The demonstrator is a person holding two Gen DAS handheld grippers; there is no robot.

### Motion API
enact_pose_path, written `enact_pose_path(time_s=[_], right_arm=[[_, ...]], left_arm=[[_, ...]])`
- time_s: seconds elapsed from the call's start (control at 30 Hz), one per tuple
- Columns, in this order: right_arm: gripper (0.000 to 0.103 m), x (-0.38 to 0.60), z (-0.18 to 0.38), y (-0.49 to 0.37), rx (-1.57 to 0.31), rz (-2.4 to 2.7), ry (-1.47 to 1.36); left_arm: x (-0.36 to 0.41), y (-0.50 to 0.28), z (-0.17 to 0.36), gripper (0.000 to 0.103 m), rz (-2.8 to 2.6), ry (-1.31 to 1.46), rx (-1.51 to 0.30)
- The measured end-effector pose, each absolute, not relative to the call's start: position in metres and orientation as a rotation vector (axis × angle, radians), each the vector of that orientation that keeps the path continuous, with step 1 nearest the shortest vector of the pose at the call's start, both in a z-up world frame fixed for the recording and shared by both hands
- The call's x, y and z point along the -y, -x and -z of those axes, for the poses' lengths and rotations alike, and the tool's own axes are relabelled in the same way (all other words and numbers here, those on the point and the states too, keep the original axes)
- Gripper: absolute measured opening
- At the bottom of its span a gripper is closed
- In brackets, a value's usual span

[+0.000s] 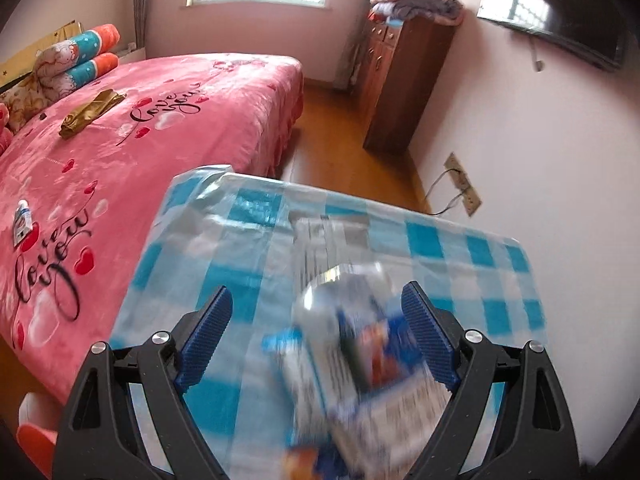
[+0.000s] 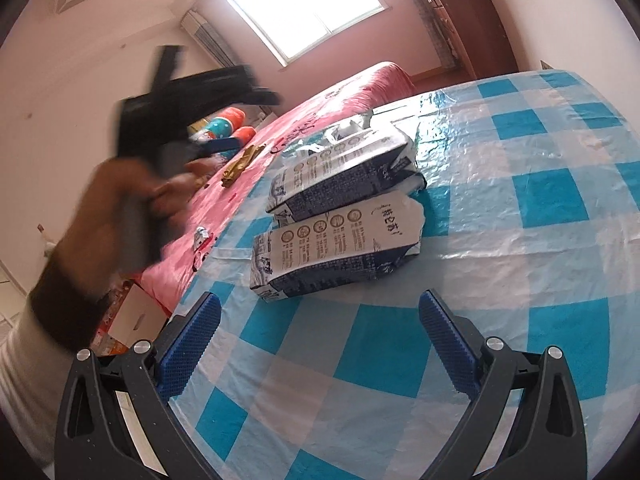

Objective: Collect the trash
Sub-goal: 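Grasp the white wipes packet with the left gripper and lift it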

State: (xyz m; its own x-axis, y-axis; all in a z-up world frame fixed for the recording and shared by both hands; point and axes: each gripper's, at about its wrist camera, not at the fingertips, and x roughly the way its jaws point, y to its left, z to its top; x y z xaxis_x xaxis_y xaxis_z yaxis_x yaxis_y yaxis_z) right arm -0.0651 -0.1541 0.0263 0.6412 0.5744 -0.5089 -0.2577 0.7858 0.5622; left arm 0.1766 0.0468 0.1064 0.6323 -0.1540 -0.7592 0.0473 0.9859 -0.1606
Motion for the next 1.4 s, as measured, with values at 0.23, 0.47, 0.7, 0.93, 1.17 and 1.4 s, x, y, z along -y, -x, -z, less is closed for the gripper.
enact_pose_path(time_s=[0.23,0.47,0.7,0.93,1.17,1.4], right_arm=[[0.098,0.163,-0.029,0.067,-0.711,-0.499,-0.483],[0.098,0.176,-0.020,0.062,-0.727,-0.476,-0.515],[0.098,0.180,-0.021,0.062,-0.720,-0.480,-0.530],[0.098,0.187,-0.024,0.062,-0.703,-0.455,-0.539],[0.098,0.196,-0.025,0.066,-0.687,-0.416,-0.534],[0.098,0.209,-0.020,0.069,-0.704,-0.418,-0.599]], left_arm=[[-0.033,-0.262,-0.076,0.087,0.054,0.166,-0.983],[-0.034,-0.308,-0.050,0.086,0.018,0.132,-1.079],[-0.034,-0.320,-0.032,0.077,0.023,0.131,-1.123],[-0.019,-0.301,-0.028,0.052,0.112,0.126,-1.112],[0.003,-0.259,-0.027,0.050,0.178,0.091,-1.107],[0.025,-0.201,-0.024,0.050,0.256,0.077,-1.098]])
